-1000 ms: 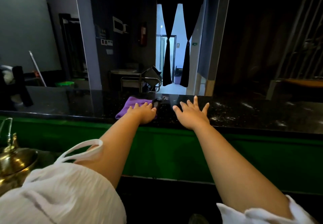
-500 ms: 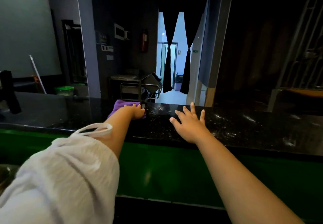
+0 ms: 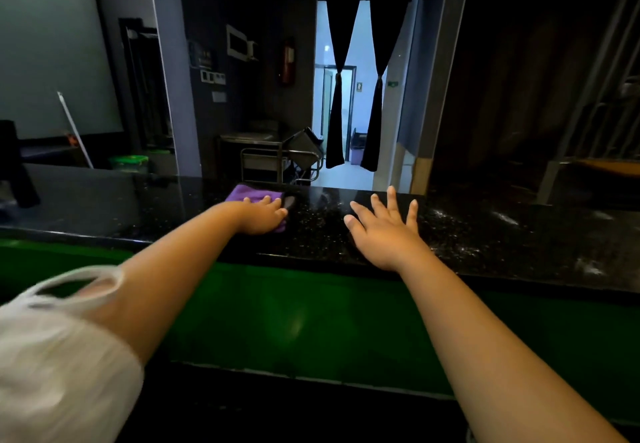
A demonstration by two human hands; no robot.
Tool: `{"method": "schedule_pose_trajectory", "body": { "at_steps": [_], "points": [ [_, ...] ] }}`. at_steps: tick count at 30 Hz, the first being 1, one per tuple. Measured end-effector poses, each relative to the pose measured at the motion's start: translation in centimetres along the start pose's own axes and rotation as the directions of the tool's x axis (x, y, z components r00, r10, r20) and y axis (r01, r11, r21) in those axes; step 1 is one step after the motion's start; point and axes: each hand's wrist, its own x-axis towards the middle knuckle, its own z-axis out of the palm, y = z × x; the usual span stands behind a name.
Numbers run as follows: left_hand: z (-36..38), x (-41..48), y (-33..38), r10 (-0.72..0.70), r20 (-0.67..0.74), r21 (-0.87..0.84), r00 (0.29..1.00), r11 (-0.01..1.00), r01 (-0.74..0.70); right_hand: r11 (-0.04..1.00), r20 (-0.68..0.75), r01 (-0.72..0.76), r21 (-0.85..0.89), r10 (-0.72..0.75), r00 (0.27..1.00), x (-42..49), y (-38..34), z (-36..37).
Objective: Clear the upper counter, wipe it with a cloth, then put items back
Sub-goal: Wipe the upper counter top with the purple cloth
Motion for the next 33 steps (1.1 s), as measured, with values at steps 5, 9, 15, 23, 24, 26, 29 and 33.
{"method": "schedule_pose_trajectory", "body": {
  "at_steps": [5,9,15,23,24,26,29,33],
  "points": [
    [-1.8,4.4,-0.4,-0.088,0.068,-0.194,0.994,0.976,0.1,1.0,-0.011,0.002,0.017,-0.001,1.0,0.2,0.0,0.2],
    [-2.1,5.2,3.2,0.026,0.001,-0.189,1.0,0.982,-0.025,0.999,-0.021,-0.018,0.037,0.019,1.0,0.6,0.0,0.1],
    [-0.4,2.2,2.3,0.105,-0.027,-0.109,0.994,0.988,-0.107,1.0,-0.053,0.012,0.016,-0.011,0.999,0.0,0.0,0.0],
    [-1.7,5.2,1.3,-0.111,-0.007,-0.297,0.994,0.949,0.104,0.999,-0.133,-0.01,0.037,0.014,0.991,0.1,-0.1,0.4],
    [-2.0,5.4,2.3,-0.111,-0.001,-0.312,0.994,0.944,0.105,0.999,-0.145,-0.012,0.045,0.019,0.989,0.2,0.0,0.4],
    [-2.4,5.3,4.8,-0.015,-0.023,-0.313,1.0,0.95,0.007,0.997,-0.186,-0.017,0.071,0.03,0.982,0.1,0.0,0.3],
    [-2.0,4.6,7.1,0.134,-0.026,-0.317,0.991,0.939,-0.135,0.994,-0.279,-0.019,0.108,0.049,0.959,-0.3,0.0,0.0],
    [-1.1,3.6,4.3,0.19,0.005,-0.236,0.982,0.954,-0.184,0.996,-0.394,0.029,0.085,0.007,0.919,-0.8,0.5,-0.5]
  ]
}}
